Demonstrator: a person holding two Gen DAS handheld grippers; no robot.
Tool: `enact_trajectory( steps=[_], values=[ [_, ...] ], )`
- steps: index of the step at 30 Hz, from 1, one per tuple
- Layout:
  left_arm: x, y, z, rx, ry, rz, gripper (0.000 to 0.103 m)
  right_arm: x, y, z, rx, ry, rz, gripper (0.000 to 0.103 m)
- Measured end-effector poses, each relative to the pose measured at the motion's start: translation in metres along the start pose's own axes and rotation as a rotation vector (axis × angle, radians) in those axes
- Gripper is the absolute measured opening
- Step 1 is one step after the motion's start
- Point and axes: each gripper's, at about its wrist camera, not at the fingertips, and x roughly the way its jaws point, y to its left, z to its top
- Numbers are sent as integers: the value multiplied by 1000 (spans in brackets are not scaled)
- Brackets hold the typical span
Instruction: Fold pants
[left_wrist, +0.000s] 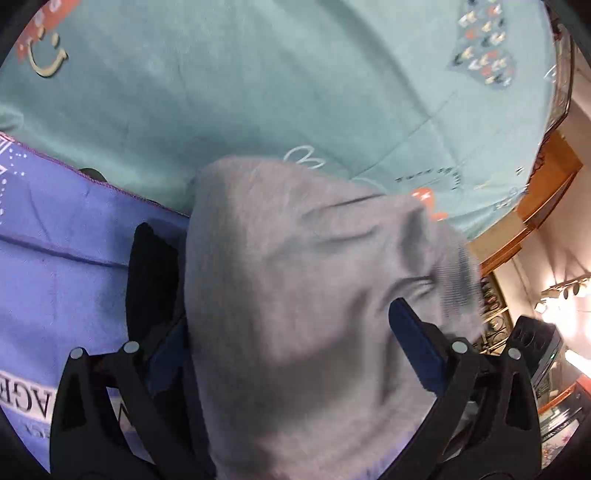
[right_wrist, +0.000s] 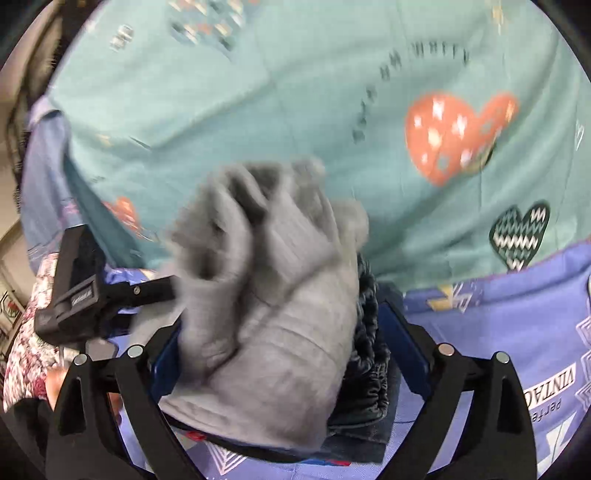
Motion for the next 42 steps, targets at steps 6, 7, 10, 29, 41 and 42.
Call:
enact_trajectory(
  steps=[6, 7, 10, 29, 41, 42],
  values=[
    [-111, -47, -63, 151, -123, 39, 101, -132, 14, -32, -29, -129, 9, 102],
    [-130, -56, -90, 193, -143, 63, 101, -153, 17, -48, -50, -143, 0, 102],
    [-177, -57, -191, 275, -207, 178, 101, -208, 29, -127, -164, -159, -77, 102],
    [-177, -10, -395, 413, -290, 686, 101, -234, 18, -338, -131, -99, -275, 102],
    [-177, -2, -397, 449, -340, 826, 101, -243, 12, -344, -81, -123, -421, 102],
    [-177, -3, -397, 452, -340, 825, 101, -244, 13, -344, -81, -128, -420, 102]
  ],
)
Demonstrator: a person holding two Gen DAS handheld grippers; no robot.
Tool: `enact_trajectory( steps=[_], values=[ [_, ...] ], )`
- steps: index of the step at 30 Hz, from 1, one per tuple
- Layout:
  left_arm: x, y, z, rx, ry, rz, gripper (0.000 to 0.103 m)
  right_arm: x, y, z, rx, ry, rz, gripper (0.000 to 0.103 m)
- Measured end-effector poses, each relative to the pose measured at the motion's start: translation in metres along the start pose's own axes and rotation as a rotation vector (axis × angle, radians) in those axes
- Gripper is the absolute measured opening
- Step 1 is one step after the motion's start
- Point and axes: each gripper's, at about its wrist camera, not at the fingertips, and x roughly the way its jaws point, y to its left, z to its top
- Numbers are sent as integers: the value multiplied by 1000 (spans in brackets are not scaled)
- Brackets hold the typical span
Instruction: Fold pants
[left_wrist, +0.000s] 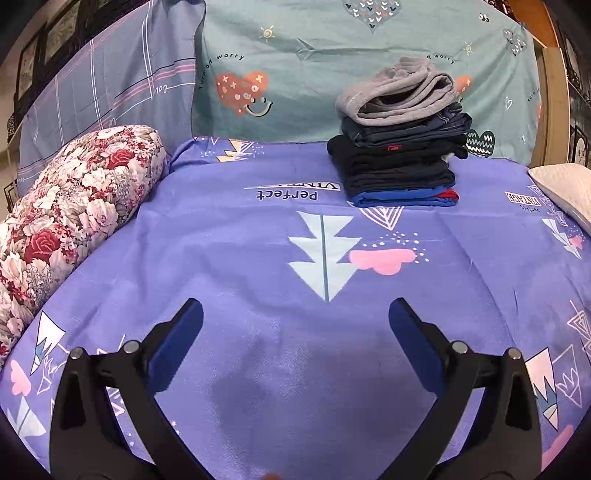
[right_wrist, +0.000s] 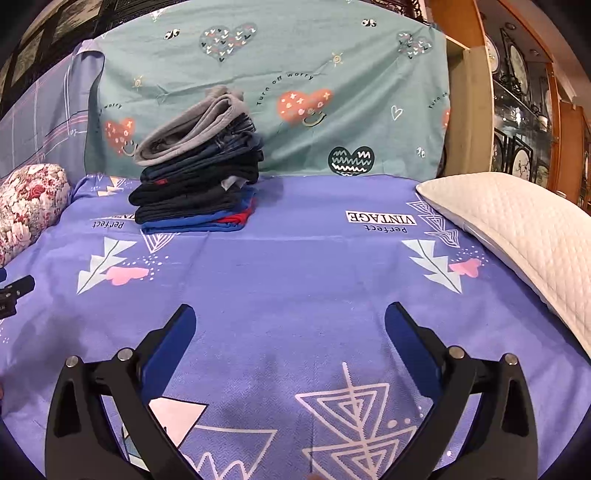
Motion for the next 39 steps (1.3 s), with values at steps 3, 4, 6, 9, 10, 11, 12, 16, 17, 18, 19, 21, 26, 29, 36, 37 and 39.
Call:
enact_trajectory(
  steps=[3, 4, 6, 9, 10, 11, 12, 16, 17, 18, 19, 21, 26, 29, 36, 37, 39],
  values=[
    [0, 2, 0, -1, 2, -7, 101, -1, 1, 0, -12, -4, 13, 102],
    [0, 2, 0, -2, 3, -7, 101, -1, 1, 0, -16, -1, 16, 102],
    [1, 2, 0, -2, 6, -4, 101, 0, 1, 1, -18, 4, 17, 102],
    [3, 2, 0, 1, 14, -1, 101, 1, -1, 1, -14, 10, 20, 102],
    [3, 1, 0, 5, 16, 2, 101, 2, -1, 1, -14, 12, 21, 102],
    [3, 0, 0, 7, 16, 2, 101, 2, -1, 1, -13, 14, 20, 102],
    [3, 0, -1, 8, 16, 3, 101, 2, -1, 1, -13, 16, 21, 102],
    [3, -1, -1, 14, 15, 0, 101, 3, 0, 1, -18, 25, 26, 102],
    [4, -2, -1, 16, 17, -1, 101, 4, 1, 2, -19, 28, 24, 102],
    [4, -2, -1, 18, 18, 0, 101, 5, 1, 2, -18, 34, 22, 102],
    [4, -3, -1, 21, 19, 3, 101, 6, 0, 2, -16, 43, 25, 102],
    [4, -4, -2, 25, 19, 4, 101, 10, -1, 1, -14, 70, 37, 102],
    [5, -4, -2, 23, 24, 1, 101, 9, 0, 1, -9, 71, 39, 102],
    [5, -4, -2, 24, 30, -6, 101, 9, 0, 0, -9, 69, 40, 102],
    [5, -5, -3, 29, 30, -5, 101, 8, 1, 0, -8, 66, 42, 102],
    [5, -5, -3, 29, 30, -4, 101, 8, 1, 0, -9, 67, 43, 102],
    [5, -5, -3, 30, 29, -2, 101, 8, 1, 0, -9, 68, 44, 102]
  ],
)
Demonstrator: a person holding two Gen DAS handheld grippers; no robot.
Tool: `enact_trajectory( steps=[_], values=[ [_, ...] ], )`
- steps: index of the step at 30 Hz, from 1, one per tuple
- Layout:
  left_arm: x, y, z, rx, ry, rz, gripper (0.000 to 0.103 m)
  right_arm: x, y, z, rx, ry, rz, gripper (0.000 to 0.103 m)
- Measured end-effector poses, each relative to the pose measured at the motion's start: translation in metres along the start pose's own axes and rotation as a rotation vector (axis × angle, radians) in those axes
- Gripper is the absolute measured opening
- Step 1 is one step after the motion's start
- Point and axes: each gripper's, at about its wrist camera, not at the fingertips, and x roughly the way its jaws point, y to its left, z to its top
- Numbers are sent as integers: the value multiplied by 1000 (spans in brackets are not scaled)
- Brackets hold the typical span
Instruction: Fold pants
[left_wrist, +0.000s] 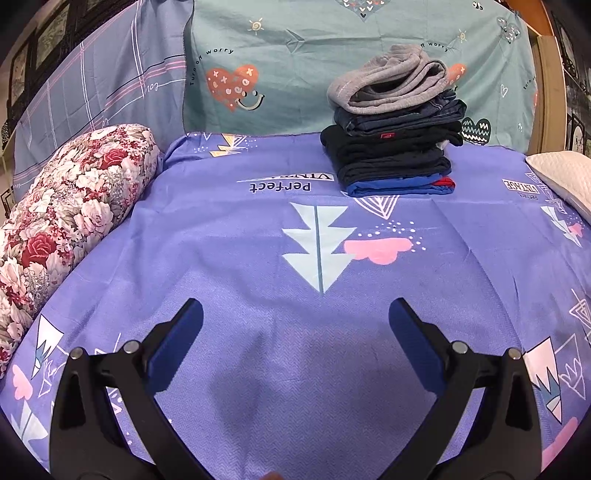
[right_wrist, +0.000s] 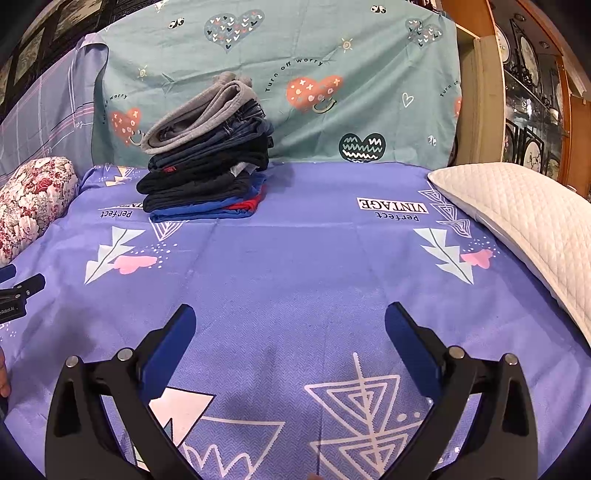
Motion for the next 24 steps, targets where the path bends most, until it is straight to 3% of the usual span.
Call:
enact_trajectory(
  steps=[10, 24],
  values=[
    [0, 0, 0, 1, -1, 1, 101, 1, 0, 0, 4, 8, 7, 102],
    [2, 6, 0, -41, 4, -53, 101, 2, -3, 0, 22, 18, 7, 102]
  ],
)
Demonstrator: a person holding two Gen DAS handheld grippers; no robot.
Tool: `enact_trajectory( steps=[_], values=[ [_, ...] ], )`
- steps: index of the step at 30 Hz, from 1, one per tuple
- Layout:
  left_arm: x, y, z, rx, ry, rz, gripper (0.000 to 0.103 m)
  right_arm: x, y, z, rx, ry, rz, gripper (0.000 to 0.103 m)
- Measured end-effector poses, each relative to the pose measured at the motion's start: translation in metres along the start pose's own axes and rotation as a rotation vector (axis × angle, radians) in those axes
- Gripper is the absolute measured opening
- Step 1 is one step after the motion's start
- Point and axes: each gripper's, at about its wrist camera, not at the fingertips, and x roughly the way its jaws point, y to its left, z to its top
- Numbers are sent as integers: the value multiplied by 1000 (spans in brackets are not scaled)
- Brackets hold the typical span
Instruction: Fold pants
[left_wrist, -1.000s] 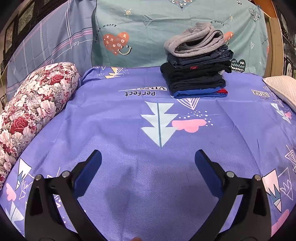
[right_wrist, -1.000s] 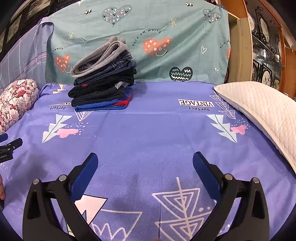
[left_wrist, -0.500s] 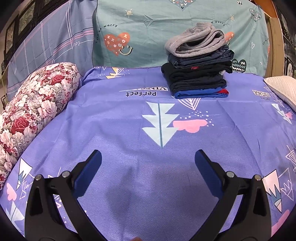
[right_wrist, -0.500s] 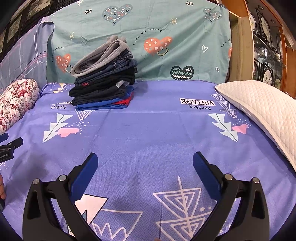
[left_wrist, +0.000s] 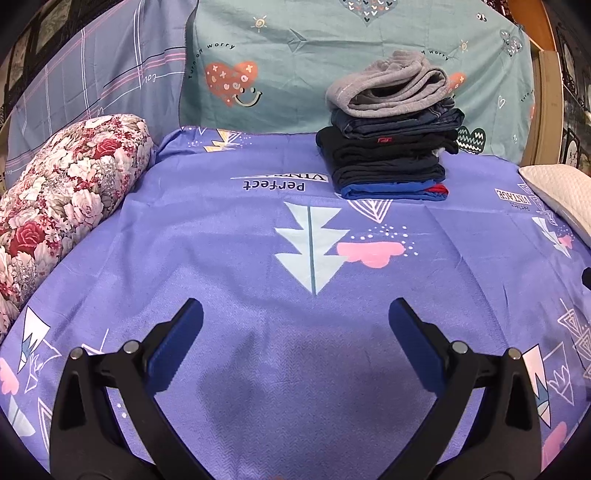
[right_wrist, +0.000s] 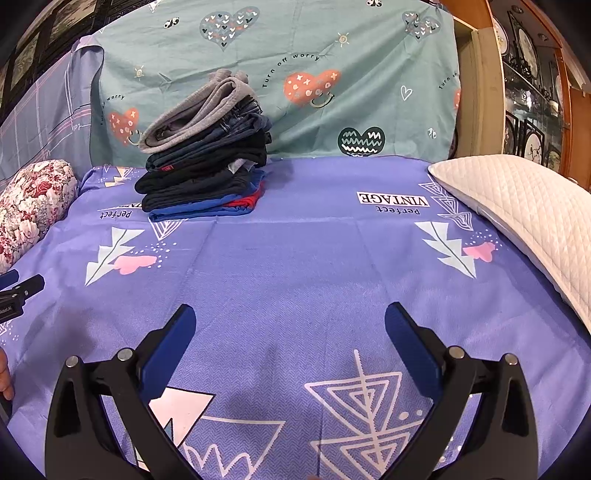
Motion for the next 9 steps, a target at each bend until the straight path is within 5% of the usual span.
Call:
enact_trajectory(
  steps=[9],
  values=[
    [2, -7, 0, 36, 15, 30, 101, 2, -1, -1, 5, 6, 2, 102]
  ],
)
